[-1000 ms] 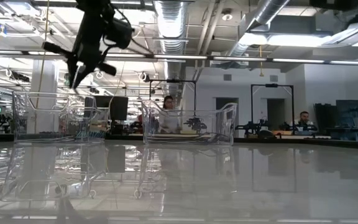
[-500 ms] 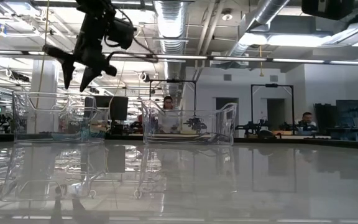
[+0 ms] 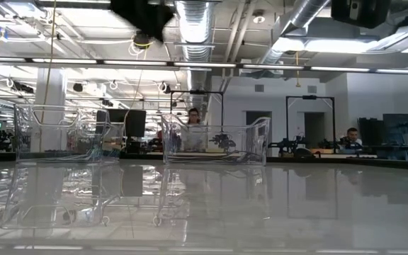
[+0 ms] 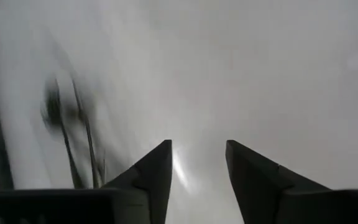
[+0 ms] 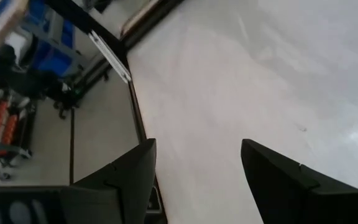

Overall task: Sort silverware by color (type)
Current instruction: Return to Home Position

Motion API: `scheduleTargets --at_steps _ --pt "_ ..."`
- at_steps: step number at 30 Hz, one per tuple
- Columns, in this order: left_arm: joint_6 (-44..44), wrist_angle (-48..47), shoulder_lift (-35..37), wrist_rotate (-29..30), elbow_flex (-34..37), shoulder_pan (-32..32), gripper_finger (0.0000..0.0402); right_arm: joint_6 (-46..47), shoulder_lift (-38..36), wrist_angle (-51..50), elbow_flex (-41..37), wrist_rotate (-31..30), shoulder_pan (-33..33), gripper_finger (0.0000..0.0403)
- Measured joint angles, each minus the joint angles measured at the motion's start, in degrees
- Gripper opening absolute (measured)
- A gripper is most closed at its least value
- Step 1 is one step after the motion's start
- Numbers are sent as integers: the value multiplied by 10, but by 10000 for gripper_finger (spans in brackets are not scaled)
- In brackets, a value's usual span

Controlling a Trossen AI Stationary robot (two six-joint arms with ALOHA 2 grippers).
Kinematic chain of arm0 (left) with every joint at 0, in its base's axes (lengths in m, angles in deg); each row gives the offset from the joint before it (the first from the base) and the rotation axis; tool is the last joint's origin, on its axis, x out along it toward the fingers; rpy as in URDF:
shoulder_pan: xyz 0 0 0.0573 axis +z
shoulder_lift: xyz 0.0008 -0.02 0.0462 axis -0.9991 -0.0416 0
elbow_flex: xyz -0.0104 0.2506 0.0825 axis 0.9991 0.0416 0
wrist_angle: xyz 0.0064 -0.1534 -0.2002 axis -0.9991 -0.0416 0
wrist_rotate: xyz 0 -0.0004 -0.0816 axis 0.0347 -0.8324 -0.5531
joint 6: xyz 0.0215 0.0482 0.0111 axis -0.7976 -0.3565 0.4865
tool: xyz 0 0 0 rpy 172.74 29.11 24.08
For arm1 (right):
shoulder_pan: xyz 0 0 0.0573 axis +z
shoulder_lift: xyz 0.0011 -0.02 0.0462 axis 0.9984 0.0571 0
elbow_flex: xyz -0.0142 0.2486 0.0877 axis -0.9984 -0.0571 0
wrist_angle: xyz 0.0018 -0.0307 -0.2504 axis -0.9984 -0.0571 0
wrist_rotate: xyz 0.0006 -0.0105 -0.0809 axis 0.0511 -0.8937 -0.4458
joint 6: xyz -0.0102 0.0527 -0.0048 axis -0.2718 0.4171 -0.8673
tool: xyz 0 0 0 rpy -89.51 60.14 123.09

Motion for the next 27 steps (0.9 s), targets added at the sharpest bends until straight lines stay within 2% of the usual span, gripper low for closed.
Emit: scheduleTargets --at_steps 5,8,11,14,17,19,21,24,26,27 --pt "42 124 7 23 0 -139 109 -32 -34 -35 0 69 -27 260" --pt "34 157 7 24 0 -199 93 -79 -84 -40 1 72 -34 260" --pt "25 159 13 25 0 -232 77 -150 -151 -66 3 50 -35 260" --pt "18 126 47 38 1 -241 60 -190 -219 -119 3 -11 -27 260" --pt "18 81 97 83 1 -236 42 -189 -283 -205 3 -116 3 260" --pt "18 85 135 98 18 -230 29 -182 -320 -254 -7 -183 38 260" --pt "20 111 185 102 62 -226 16 -160 -353 -279 -33 -255 80 260" --pt "43 195 274 101 168 -223 3 -103 -414 -272 -120 -354 140 258" --pt "60 266 335 112 252 -222 2 -70 -460 -219 -191 -389 153 247" --pt "65 309 364 127 291 -222 2 -68 -483 -177 -228 -385 144 236"
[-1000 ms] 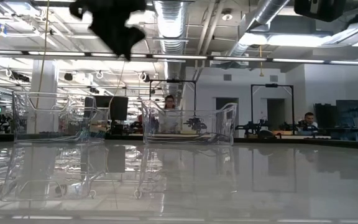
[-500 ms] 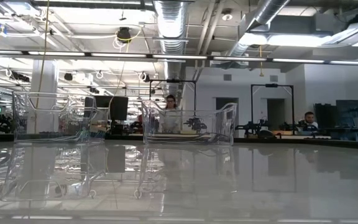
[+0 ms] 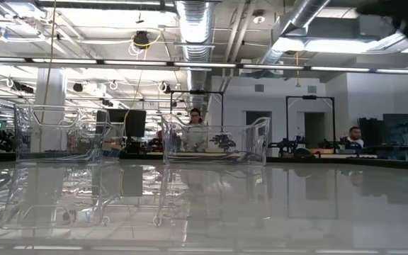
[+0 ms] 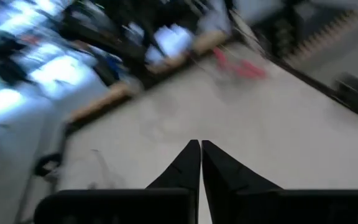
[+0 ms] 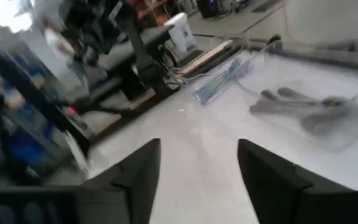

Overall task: Sort silverware by color (type)
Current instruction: Return to Home Position

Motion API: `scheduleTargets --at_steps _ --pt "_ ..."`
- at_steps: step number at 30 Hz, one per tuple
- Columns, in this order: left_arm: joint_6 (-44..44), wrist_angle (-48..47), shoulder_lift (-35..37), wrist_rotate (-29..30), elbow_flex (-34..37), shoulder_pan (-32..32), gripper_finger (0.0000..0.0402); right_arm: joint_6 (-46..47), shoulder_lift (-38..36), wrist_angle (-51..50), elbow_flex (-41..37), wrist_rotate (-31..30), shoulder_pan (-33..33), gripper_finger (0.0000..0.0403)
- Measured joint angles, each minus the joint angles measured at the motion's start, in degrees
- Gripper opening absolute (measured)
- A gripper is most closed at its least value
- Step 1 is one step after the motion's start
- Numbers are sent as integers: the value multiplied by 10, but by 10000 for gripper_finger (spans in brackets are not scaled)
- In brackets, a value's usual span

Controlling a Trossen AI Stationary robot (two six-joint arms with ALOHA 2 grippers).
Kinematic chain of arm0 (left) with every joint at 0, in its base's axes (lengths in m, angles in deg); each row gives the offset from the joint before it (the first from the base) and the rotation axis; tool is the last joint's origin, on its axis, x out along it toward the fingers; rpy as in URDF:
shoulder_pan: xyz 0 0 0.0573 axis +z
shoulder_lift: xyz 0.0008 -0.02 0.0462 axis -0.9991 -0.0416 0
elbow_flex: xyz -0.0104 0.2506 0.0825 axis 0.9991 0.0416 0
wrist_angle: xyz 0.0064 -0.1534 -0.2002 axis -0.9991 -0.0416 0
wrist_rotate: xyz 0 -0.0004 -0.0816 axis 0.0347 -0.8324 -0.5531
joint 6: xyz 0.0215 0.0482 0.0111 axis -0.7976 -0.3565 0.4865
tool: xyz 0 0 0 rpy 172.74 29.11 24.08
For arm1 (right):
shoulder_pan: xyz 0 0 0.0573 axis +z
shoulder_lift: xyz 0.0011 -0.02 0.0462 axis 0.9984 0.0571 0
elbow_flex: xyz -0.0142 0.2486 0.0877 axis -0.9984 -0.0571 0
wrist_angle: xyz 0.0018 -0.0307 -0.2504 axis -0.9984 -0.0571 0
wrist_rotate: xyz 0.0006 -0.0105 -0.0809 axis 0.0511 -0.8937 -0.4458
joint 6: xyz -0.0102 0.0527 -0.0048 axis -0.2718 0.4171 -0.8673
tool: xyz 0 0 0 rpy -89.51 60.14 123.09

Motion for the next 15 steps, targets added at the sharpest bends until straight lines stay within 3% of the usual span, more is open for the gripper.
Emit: scheduleTargets --at_steps 4,8,12,15 --pt "4 160 108 48 125 6 0 -98 -37 215 -104 86 -101 155" --pt "14 222 208 53 203 26 0 -182 -101 264 -133 219 -185 30" --pt "81 204 294 62 246 38 0 -195 -155 202 -163 283 -237 21" --pt "119 167 358 41 263 37 0 -193 -230 190 -193 281 -249 18"
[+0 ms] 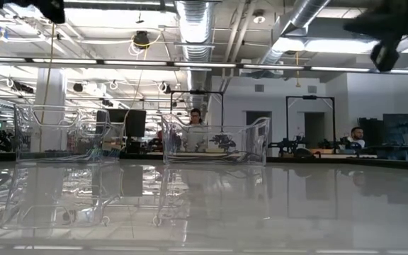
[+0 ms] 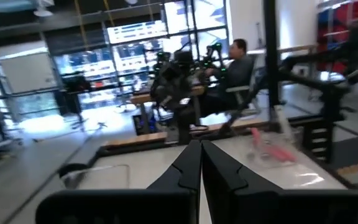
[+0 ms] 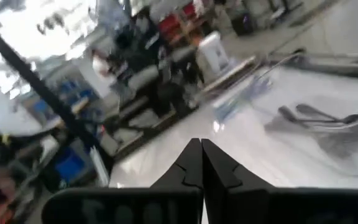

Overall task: Sort silverware by color (type)
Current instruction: Return to Home Position

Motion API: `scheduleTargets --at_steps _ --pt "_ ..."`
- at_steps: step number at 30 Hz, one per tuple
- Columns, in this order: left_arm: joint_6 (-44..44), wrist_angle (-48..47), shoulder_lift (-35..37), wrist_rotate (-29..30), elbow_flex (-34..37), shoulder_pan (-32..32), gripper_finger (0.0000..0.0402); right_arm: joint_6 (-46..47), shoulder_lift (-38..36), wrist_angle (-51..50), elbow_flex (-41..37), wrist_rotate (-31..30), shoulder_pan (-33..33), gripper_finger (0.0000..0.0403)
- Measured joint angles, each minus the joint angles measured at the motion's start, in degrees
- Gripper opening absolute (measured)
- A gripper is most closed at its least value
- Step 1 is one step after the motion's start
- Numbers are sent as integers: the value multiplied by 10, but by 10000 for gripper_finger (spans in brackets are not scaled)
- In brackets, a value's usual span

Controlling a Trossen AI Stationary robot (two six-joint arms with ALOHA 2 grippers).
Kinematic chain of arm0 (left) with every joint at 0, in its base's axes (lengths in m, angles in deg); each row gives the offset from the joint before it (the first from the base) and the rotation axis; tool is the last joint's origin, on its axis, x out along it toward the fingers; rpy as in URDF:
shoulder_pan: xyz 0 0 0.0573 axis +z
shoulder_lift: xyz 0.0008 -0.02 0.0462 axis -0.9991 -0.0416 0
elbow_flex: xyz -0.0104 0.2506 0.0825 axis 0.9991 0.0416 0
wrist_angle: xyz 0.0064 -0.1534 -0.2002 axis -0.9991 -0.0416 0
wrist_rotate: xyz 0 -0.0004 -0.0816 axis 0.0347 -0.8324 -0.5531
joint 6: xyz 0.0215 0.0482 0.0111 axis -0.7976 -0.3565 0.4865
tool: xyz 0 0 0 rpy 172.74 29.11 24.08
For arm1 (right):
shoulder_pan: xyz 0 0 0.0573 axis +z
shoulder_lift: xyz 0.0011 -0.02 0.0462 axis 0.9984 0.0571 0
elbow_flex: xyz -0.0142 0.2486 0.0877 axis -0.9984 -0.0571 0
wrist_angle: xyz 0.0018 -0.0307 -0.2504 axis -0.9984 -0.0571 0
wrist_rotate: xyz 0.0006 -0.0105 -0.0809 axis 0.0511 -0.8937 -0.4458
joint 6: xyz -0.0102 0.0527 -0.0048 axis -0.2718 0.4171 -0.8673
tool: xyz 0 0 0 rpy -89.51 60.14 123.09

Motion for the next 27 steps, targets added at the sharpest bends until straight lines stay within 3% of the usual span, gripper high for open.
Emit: scheduleTargets --at_steps 3,7,15,18,24,27 --pt "32 -68 63 -3 1 0 0 4 -70 9 -63 -1 -25 16" --pt "53 -110 66 32 9 0 0 14 -147 67 -123 42 -71 14" --pt "22 63 46 23 110 0 0 50 -145 70 -167 220 -184 14" --pt "41 109 57 19 160 0 0 26 -145 66 -166 237 -223 14" --pt "91 203 69 -93 205 0 0 -34 -146 44 -165 324 -303 19" --pt "122 224 68 -108 205 -1 0 -57 -143 45 -165 387 -342 18"
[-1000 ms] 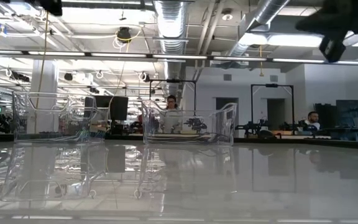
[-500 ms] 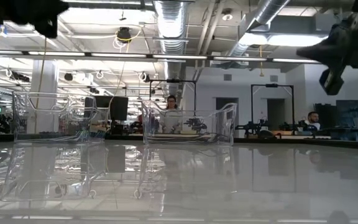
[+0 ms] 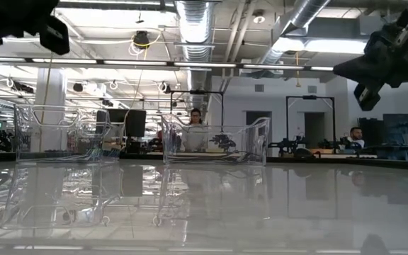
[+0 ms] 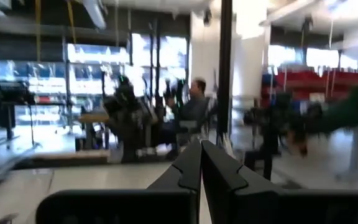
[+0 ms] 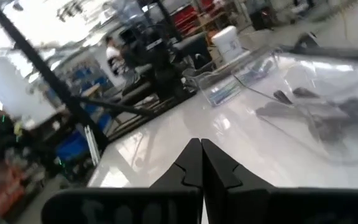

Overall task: Sort silverware by color (type)
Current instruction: Return to Home Position

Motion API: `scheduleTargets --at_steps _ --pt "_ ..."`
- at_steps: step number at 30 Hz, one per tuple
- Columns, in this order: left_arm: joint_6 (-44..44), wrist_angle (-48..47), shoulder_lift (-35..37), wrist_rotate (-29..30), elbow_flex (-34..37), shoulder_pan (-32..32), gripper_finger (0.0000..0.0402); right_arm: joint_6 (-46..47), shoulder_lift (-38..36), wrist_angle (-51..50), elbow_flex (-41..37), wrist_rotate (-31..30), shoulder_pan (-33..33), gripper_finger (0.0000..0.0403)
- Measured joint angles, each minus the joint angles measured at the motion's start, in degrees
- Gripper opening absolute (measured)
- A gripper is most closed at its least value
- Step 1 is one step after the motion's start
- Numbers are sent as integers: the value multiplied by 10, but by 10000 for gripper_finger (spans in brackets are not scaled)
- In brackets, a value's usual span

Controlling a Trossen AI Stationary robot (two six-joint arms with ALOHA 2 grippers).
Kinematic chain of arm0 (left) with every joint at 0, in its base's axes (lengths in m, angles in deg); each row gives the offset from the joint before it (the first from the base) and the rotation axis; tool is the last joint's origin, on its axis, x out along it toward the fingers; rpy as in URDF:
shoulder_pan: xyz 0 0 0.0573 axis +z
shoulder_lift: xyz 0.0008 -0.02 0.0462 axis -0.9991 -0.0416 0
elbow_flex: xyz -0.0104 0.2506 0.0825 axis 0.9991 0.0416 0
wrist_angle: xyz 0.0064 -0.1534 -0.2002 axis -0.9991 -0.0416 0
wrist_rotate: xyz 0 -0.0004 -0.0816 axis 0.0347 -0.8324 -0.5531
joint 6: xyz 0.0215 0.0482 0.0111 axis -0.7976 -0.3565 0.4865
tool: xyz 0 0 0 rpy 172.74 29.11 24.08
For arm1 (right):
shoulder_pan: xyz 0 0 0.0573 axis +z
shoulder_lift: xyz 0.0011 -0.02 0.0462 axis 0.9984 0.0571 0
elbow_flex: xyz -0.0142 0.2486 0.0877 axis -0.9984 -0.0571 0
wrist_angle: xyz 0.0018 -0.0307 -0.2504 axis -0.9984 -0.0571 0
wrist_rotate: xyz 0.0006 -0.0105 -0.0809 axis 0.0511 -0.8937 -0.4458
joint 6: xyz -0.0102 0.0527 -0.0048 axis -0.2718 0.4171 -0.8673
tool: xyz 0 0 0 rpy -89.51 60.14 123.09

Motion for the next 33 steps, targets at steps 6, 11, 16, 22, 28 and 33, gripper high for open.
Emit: scheduleTargets --at_steps 6,11,16,22,28,33 --pt "41 -14 -1 51 0 0 0 -110 0 11 0 106 -27 26" --pt "49 -62 -1 18 0 1 0 -115 0 12 0 93 -27 39" --pt "-163 -81 -1 -15 0 0 0 -115 0 11 0 91 -27 42" --pt "-324 -120 0 1 1 0 0 -115 0 12 0 90 -27 43" --pt "-337 -163 0 3 1 0 0 -115 0 12 0 89 -27 43" --pt "-334 -197 -4 -1 0 0 0 -115 0 12 -1 89 -27 43"
